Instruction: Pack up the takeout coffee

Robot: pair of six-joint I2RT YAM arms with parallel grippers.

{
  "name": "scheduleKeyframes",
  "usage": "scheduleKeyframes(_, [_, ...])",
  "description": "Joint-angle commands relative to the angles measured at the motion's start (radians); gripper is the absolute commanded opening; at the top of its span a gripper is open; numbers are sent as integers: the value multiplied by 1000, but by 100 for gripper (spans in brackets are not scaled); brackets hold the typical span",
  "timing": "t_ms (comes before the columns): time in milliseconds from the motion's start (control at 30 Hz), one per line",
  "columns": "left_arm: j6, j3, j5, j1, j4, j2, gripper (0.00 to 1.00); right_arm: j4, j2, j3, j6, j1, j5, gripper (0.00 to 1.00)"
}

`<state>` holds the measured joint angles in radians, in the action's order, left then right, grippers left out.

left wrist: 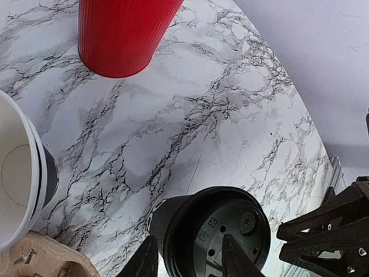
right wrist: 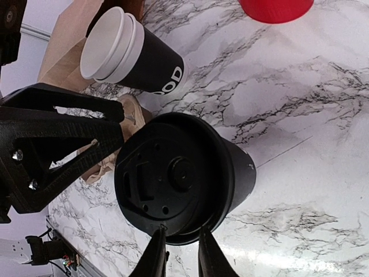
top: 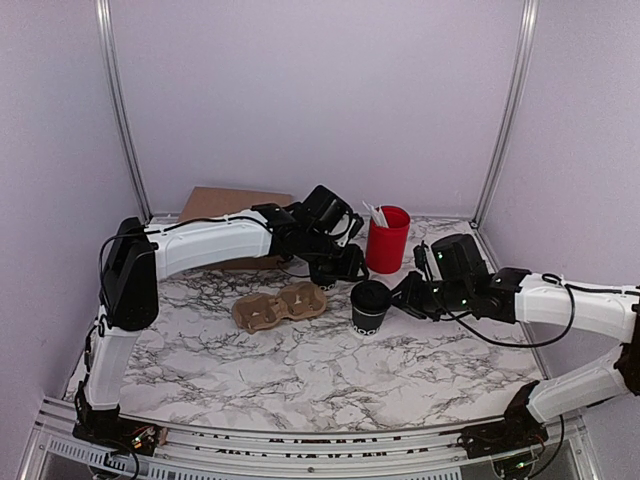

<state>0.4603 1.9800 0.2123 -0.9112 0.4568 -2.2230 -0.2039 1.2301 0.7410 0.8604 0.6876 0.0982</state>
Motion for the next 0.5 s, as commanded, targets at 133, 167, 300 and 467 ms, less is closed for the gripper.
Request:
scheduleKeyframes(133, [-22, -126, -12, 6, 25, 129, 39, -38, 1, 81, -83, -41, 27, 22])
scheduleKeyframes(167, [-22, -148, -14, 6, 21, 141, 39, -47, 12, 92, -106, -66, 48, 22])
scheduleKeyframes(300, [-6, -234, -8, 6, -4, 183, 38, -49, 40, 106, -169, -126, 103, 22])
scheduleKeyframes(467, [21, -308, 13, 2, -47, 216, 38, -34, 83, 105, -219, -167, 163, 21])
